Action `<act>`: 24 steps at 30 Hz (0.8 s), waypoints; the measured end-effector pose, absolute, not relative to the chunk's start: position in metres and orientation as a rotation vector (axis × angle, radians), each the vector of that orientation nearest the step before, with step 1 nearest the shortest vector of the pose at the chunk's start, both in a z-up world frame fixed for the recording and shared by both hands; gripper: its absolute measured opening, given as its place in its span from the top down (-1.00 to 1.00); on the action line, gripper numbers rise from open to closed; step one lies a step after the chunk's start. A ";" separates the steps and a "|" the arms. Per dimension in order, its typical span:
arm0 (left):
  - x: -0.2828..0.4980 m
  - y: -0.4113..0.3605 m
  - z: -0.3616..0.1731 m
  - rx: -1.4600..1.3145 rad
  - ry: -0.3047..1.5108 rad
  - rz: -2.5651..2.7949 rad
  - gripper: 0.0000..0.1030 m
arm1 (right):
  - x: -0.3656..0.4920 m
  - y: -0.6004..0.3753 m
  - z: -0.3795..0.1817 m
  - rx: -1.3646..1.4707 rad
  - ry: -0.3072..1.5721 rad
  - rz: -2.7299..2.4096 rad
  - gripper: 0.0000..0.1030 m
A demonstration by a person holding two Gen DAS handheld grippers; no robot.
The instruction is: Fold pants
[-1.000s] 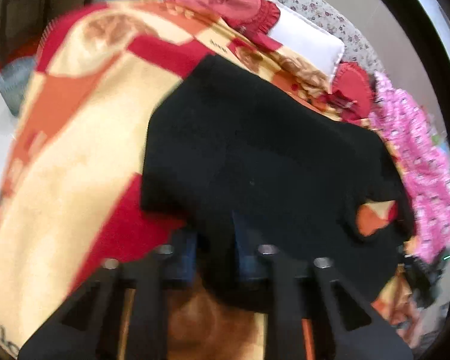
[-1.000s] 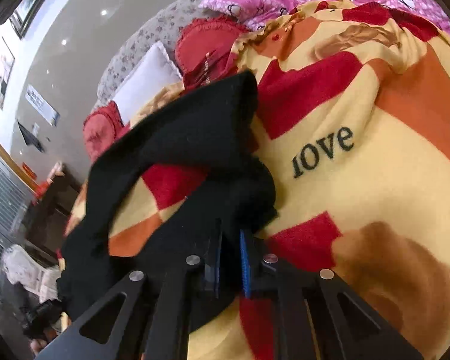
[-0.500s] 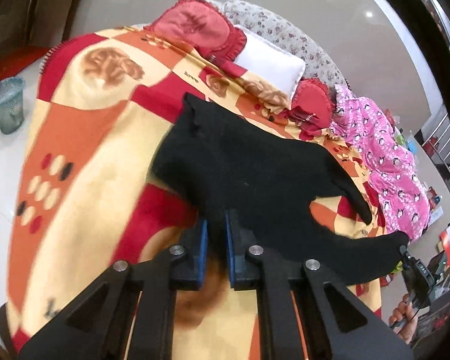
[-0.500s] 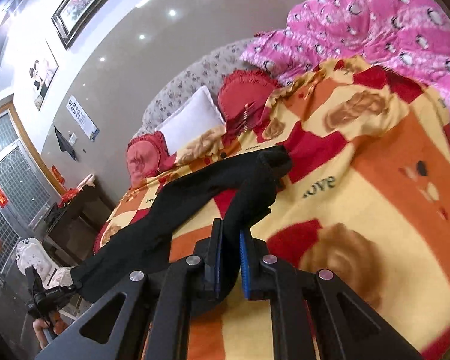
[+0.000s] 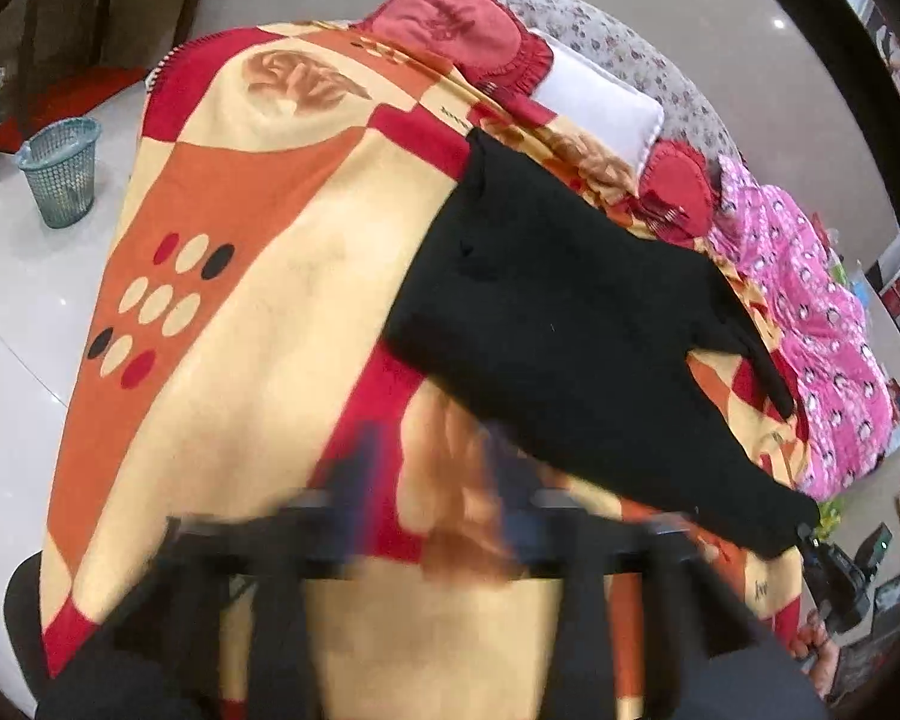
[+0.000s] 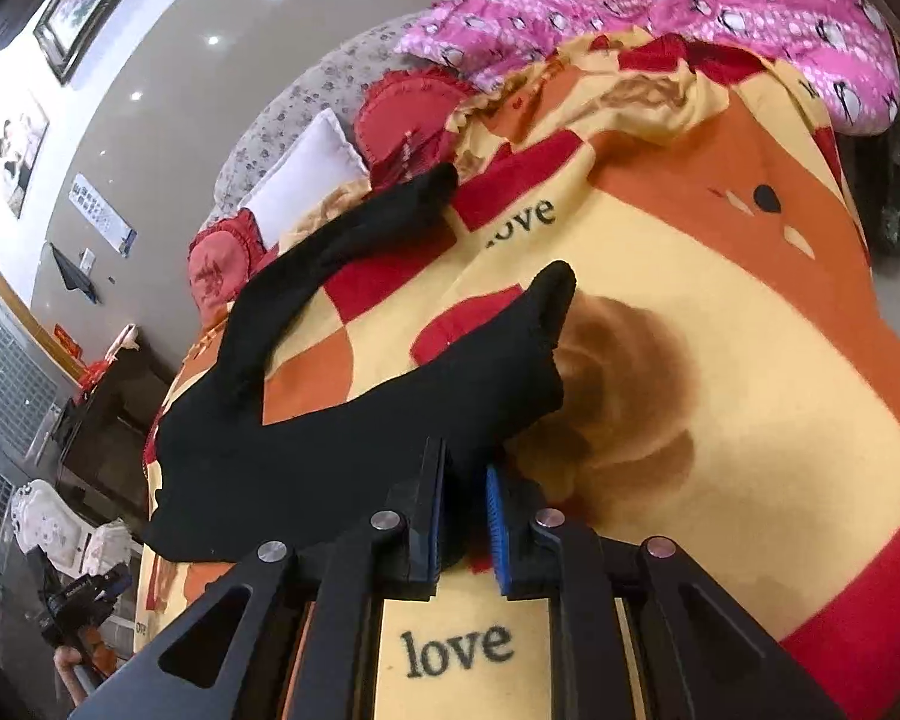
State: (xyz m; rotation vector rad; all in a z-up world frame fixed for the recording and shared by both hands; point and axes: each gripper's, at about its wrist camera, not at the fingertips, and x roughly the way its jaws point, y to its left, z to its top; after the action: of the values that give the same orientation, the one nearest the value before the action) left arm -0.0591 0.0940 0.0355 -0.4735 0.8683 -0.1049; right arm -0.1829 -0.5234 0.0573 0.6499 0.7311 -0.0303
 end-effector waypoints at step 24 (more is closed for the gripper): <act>-0.037 0.056 0.059 -0.514 0.842 -0.199 0.87 | -0.164 -0.516 0.061 0.716 0.657 0.053 0.80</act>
State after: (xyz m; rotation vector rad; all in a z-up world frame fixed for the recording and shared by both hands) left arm -0.0375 0.0559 0.0591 -0.5142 0.8424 -0.1994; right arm -0.1637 -0.5163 0.0615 0.7160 0.6575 0.0530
